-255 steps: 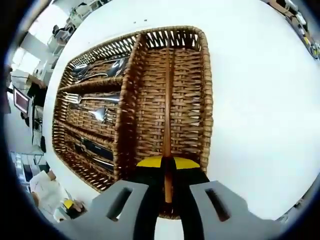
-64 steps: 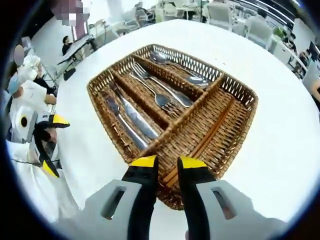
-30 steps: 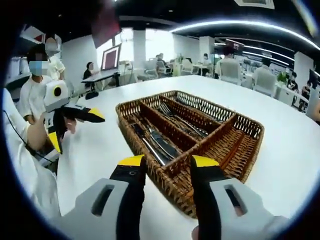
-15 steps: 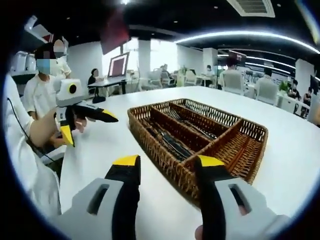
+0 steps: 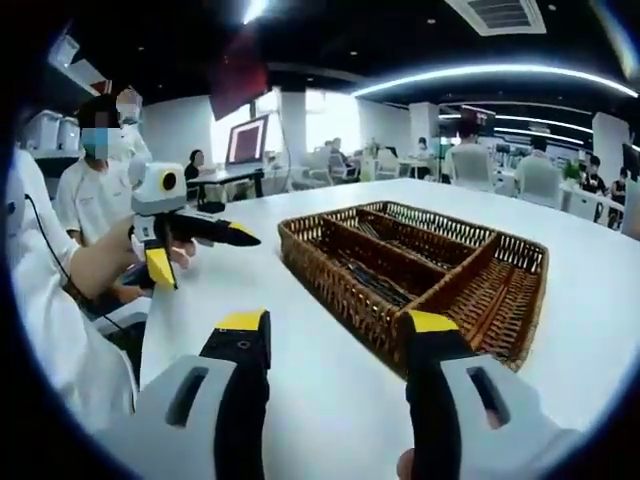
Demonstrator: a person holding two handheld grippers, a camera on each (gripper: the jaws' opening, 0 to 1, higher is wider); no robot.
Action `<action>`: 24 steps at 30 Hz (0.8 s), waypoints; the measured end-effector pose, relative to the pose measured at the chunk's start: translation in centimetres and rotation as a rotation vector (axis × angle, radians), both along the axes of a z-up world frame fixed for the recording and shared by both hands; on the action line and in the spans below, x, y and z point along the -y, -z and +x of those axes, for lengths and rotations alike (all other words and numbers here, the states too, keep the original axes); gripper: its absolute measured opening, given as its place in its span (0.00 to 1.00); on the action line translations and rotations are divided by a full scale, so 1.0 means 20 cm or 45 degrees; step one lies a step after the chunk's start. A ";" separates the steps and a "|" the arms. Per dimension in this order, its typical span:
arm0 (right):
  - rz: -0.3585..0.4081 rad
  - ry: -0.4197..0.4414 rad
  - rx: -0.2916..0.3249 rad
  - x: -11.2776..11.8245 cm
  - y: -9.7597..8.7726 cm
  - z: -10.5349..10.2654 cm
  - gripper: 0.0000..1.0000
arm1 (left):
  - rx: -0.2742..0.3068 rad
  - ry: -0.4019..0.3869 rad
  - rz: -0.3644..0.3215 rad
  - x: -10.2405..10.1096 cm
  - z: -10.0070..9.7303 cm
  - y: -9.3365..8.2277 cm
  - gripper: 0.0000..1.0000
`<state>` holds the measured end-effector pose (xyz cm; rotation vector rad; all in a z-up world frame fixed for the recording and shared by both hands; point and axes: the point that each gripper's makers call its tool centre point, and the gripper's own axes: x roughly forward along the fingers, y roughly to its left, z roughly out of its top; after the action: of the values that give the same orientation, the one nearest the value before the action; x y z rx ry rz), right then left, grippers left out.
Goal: Arrange the knives, forks, and spoons in their matching storage slots by inserting each utensil handle-first until every utensil is classified and aligned in the correct compartment
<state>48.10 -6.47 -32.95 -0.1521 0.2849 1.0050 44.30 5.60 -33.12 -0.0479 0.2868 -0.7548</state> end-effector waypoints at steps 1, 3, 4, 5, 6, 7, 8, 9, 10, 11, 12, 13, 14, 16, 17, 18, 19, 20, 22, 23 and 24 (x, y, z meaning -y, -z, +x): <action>0.006 -0.003 -0.002 0.00 0.00 -0.01 0.56 | 0.001 -0.001 0.001 0.00 0.00 0.00 0.88; 0.018 -0.005 -0.010 -0.02 0.01 -0.03 0.57 | 0.003 -0.006 0.004 -0.01 0.00 0.00 0.89; 0.019 -0.006 -0.009 -0.02 0.02 -0.05 0.58 | 0.004 -0.008 0.004 -0.01 0.00 0.00 0.89; 0.018 -0.007 -0.010 -0.03 0.02 -0.05 0.59 | 0.005 -0.008 0.006 -0.01 0.00 0.00 0.89; 0.016 -0.008 -0.009 -0.03 0.03 -0.06 0.60 | 0.006 -0.009 0.010 -0.01 0.00 0.01 0.90; 0.018 -0.006 -0.014 -0.03 0.03 -0.08 0.61 | 0.008 -0.012 0.013 -0.01 0.00 0.01 0.90; 0.025 -0.002 -0.019 -0.04 0.03 -0.08 0.61 | 0.012 -0.018 0.016 -0.02 0.00 0.01 0.91; 0.031 -0.002 -0.028 -0.04 0.03 -0.10 0.61 | 0.017 -0.023 0.019 -0.02 0.00 0.01 0.91; 0.029 0.001 -0.029 -0.05 0.03 -0.11 0.62 | 0.019 -0.026 0.020 -0.03 0.00 0.01 0.91; 0.015 0.011 -0.038 -0.05 0.03 -0.11 0.62 | 0.019 -0.026 0.020 -0.03 0.00 0.01 0.91; 0.016 0.012 -0.043 -0.05 0.03 -0.12 0.64 | 0.021 -0.028 0.019 -0.03 0.00 0.01 0.91; 0.022 0.013 -0.048 -0.05 0.03 -0.13 0.64 | 0.024 -0.032 0.022 -0.03 0.00 0.01 0.91; 0.032 0.018 -0.061 -0.06 0.03 -0.14 0.66 | 0.028 -0.037 0.025 -0.04 0.00 0.01 0.91; 0.029 0.023 -0.056 -0.07 0.03 -0.15 0.67 | 0.028 -0.040 0.026 -0.04 0.00 0.02 0.92; 0.021 0.022 -0.060 -0.07 0.04 -0.16 0.68 | 0.027 -0.041 0.028 -0.04 0.00 0.02 0.92; 0.013 0.022 -0.064 -0.07 0.05 -0.16 0.69 | 0.026 -0.042 0.030 -0.04 0.00 0.02 0.92; 0.009 0.026 -0.082 -0.08 0.06 -0.18 0.70 | 0.024 -0.044 0.031 -0.04 0.00 0.03 0.92; 0.008 0.028 -0.084 -0.08 0.06 -0.18 0.70 | 0.023 -0.045 0.031 -0.04 0.00 0.03 0.92; 0.001 0.042 -0.085 -0.08 0.07 -0.19 0.71 | 0.023 -0.048 0.032 -0.05 -0.01 0.03 0.92; -0.004 0.054 -0.083 -0.07 0.07 -0.19 0.72 | 0.023 -0.050 0.032 -0.05 -0.01 0.03 0.92; -0.009 0.066 -0.081 -0.07 0.07 -0.19 0.72 | 0.024 -0.053 0.032 -0.05 -0.01 0.03 0.92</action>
<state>44.37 -5.08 -34.43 -0.1184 0.3489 0.9589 44.10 6.66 -33.68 -0.0228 0.2766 -0.7102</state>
